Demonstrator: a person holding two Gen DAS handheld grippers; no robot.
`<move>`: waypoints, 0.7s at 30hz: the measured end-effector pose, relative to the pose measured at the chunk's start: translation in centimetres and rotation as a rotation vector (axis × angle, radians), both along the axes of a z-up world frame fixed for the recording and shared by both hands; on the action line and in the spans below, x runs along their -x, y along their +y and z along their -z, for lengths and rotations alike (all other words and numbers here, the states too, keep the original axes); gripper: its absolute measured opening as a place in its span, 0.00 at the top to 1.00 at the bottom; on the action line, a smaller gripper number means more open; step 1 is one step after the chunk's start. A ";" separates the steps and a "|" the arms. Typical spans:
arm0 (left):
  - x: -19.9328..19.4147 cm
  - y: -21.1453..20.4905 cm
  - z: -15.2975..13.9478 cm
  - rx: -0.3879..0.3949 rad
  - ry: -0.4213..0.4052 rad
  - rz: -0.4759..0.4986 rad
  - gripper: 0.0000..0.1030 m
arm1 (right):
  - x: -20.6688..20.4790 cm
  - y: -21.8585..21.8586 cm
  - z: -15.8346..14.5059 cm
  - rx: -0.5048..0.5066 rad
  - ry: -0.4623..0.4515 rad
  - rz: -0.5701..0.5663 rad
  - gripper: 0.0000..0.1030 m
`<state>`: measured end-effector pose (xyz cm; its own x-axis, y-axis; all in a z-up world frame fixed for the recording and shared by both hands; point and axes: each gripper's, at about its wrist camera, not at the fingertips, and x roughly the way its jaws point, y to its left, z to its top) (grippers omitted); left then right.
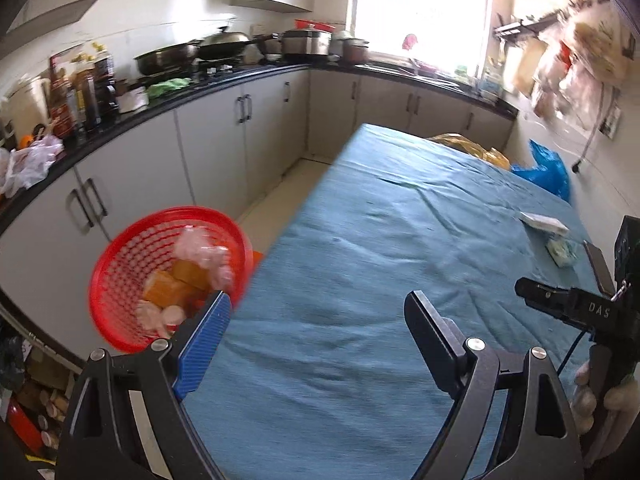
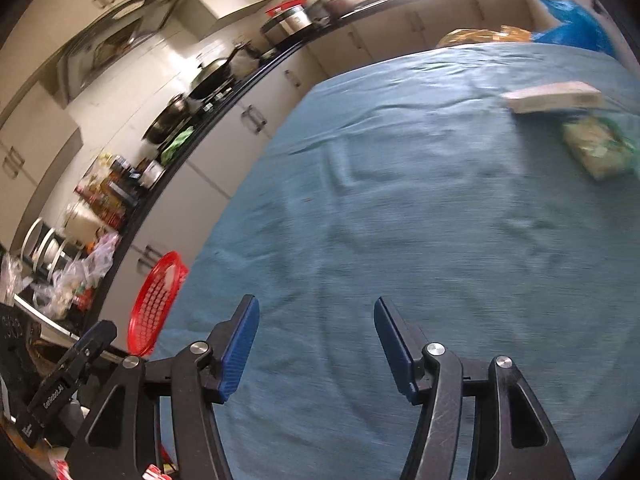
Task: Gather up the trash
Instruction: 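Return both tools to the table toward the white box and teal snack bag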
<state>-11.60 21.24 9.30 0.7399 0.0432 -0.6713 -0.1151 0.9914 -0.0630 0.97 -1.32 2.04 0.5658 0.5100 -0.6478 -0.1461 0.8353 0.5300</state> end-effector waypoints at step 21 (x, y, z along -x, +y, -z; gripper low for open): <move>-3.0 -7.2 2.7 0.015 0.067 0.176 0.15 | -9.5 -19.3 -3.0 0.103 0.004 0.442 0.29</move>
